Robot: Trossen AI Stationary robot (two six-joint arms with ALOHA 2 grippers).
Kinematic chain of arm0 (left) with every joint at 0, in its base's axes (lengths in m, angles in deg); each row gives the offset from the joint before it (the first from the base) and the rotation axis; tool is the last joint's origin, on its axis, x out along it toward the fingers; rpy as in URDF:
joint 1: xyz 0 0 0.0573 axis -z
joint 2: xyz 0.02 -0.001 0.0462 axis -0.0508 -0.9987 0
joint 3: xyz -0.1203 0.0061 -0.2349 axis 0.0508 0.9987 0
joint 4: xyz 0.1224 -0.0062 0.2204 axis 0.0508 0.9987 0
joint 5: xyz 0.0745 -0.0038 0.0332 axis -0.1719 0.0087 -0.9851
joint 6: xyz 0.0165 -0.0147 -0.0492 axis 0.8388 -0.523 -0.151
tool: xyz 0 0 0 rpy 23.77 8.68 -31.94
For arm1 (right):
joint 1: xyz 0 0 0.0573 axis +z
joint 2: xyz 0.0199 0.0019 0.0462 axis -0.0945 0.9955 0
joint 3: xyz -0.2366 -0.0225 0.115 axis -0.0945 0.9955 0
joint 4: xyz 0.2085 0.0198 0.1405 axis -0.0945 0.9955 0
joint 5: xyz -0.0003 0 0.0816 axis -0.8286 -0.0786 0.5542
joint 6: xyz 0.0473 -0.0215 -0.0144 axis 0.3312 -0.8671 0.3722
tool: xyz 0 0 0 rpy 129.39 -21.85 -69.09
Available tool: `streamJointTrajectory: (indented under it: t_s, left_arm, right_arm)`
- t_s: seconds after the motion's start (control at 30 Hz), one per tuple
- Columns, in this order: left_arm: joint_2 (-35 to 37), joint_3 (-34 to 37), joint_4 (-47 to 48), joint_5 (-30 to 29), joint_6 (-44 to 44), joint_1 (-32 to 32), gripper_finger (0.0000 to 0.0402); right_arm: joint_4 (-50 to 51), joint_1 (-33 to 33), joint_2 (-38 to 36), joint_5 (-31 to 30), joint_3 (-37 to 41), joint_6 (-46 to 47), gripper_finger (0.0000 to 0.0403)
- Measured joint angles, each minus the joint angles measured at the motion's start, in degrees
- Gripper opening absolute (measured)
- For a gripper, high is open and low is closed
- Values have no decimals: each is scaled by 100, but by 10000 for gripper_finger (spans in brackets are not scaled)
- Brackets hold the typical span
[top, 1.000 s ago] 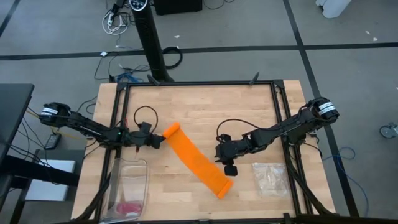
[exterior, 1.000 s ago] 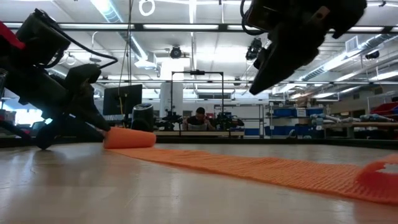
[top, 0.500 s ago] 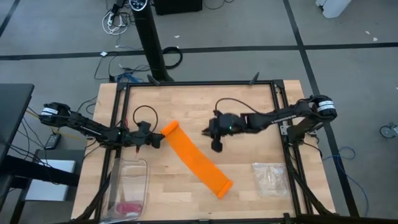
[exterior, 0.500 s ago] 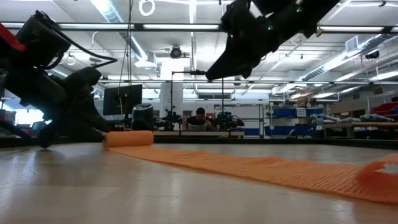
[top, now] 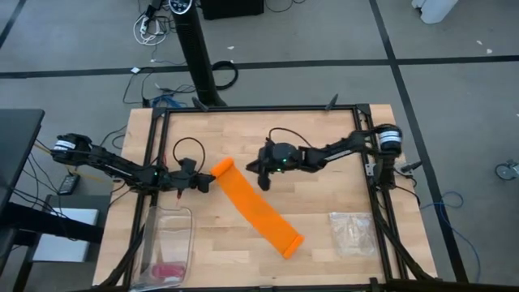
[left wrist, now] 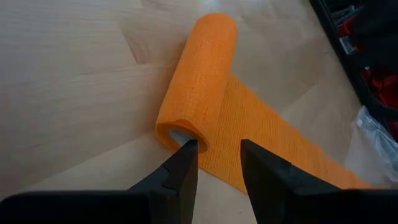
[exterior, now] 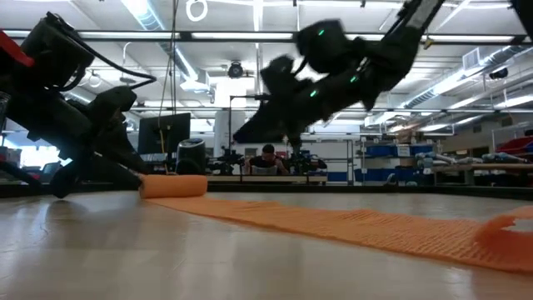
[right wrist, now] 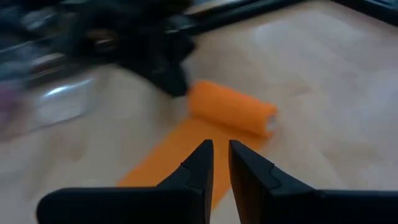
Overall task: Roll bandage
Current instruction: Roll the orange bandage
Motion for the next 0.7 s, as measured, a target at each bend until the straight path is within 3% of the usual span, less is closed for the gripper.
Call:
streamJointTrajectory:
  t_s: [0.1, 0.3, 0.7]
  left_arm:
    - [0, -2, 41, -2, 84, 0, 129]
    - [2, -11, 366, -105, 172, 2, 129]
    - [0, -2, -14, -211, 18, 2, 129]
  right_arm:
    - [-21, -56, 592, -419, -466, 111, 36]
    - [131, -167, 1388, -653, -1256, 326, 4]
    - [165, -240, 1759, -674, -1701, 360, 4]
